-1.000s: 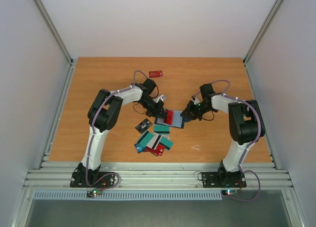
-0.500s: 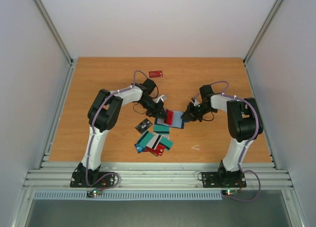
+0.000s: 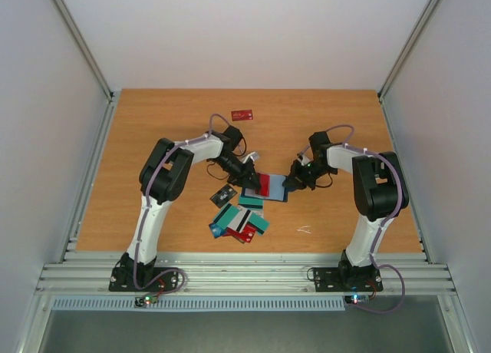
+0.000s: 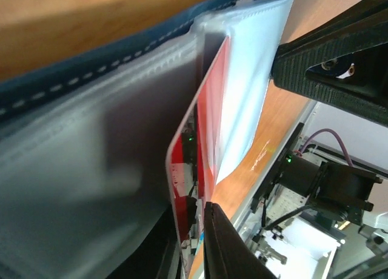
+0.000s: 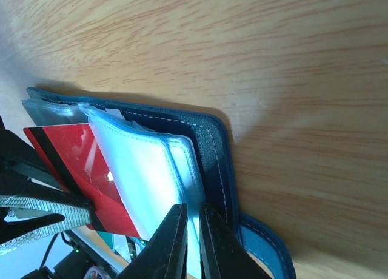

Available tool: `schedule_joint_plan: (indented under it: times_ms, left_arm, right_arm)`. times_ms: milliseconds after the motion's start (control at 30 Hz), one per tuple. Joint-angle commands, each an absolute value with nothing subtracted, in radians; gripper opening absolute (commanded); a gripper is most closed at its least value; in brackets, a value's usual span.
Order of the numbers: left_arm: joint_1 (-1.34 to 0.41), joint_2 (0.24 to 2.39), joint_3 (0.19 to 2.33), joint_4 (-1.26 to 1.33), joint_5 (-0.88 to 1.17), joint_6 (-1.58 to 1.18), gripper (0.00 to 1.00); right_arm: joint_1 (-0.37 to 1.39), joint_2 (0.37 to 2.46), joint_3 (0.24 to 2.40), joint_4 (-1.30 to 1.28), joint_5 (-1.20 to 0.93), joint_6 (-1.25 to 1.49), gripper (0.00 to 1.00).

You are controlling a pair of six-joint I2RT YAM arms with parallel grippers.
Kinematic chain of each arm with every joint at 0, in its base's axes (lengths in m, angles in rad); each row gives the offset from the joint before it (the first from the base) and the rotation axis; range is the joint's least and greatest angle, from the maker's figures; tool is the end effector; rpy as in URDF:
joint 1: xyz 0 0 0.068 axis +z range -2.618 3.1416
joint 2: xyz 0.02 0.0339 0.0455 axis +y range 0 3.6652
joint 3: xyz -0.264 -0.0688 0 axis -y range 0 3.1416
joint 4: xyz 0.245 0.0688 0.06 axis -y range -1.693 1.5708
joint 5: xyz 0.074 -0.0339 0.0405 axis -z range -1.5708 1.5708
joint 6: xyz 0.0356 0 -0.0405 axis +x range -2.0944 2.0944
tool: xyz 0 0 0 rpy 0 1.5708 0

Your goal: Put the credit cards into the card holder

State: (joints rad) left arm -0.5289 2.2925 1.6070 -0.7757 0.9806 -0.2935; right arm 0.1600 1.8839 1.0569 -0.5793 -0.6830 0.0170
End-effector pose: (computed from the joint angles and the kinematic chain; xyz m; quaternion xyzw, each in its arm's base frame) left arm 0.3583 -0.2437 0.1098 -0.1291 -0.8717 0.4503 0.1436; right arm 0.3202 0.0744 0.1248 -0.0945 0.9347 0.3393 0.0476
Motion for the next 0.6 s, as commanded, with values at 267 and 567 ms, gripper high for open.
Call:
schedule_joint_plan:
  times_ms: [267, 567]
  left_arm:
    - [-0.538, 2.329, 1.647, -0.828, 0.994, -0.256, 0.18]
    - [-0.543, 2.389, 1.749, -0.919, 0.97, -0.214, 0.17]
  right_arm:
    - [0.16, 1.876, 1.108, -0.743, -0.556, -0.047, 0.09]
    - [0.163, 1.898, 1.142, -0.75, -0.58, -0.057, 0.1]
